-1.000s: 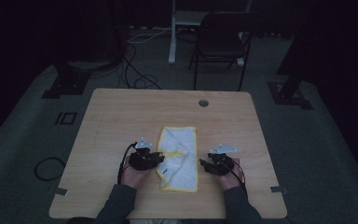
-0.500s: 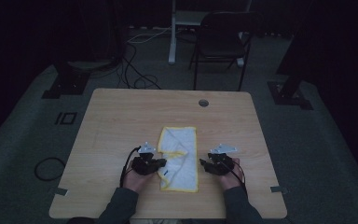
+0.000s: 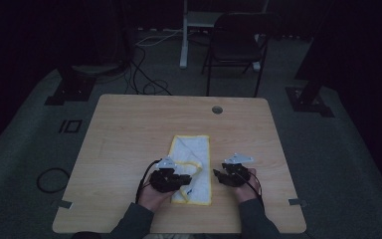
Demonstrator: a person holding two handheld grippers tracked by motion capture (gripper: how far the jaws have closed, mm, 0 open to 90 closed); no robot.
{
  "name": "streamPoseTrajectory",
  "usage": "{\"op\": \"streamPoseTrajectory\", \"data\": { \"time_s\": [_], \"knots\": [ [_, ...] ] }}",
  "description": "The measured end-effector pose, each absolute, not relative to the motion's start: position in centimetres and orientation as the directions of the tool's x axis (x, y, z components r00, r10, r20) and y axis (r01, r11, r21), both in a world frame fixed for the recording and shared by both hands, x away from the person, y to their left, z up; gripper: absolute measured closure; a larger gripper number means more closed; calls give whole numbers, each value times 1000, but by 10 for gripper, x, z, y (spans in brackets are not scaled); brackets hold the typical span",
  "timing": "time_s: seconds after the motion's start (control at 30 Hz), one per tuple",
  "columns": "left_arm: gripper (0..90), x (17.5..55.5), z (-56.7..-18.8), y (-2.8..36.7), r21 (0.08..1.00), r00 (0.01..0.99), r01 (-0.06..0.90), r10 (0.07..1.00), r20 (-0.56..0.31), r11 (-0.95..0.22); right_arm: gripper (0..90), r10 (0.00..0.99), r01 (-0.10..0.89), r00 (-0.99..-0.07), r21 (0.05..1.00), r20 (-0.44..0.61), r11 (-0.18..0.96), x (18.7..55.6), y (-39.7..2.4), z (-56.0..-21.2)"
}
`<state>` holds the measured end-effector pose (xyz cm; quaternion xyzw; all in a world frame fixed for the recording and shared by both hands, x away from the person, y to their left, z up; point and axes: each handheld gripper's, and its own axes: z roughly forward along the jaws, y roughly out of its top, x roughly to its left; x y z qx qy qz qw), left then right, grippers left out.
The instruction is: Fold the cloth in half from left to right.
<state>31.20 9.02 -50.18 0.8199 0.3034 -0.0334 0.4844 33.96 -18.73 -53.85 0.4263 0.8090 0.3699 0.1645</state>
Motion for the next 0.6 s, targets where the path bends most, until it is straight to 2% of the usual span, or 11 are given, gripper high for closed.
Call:
{"op": "streamPoseTrajectory", "data": {
  "time_s": [0.1, 0.37, 0.6],
  "knots": [
    [760, 310, -494, 92, 791, 823, 512, 454, -340, -336, 517, 813, 563, -581, 745, 47, 359, 339, -188, -537],
    [763, 310, -490, 101, 802, 810, 499, 506, -296, -328, 520, 807, 536, -590, 765, 37, 357, 338, -181, -530],
    [827, 309, -503, 107, 789, 797, 489, 558, -231, -373, 550, 769, 453, -639, 805, -7, 383, 337, -166, -514]
  ]
}}
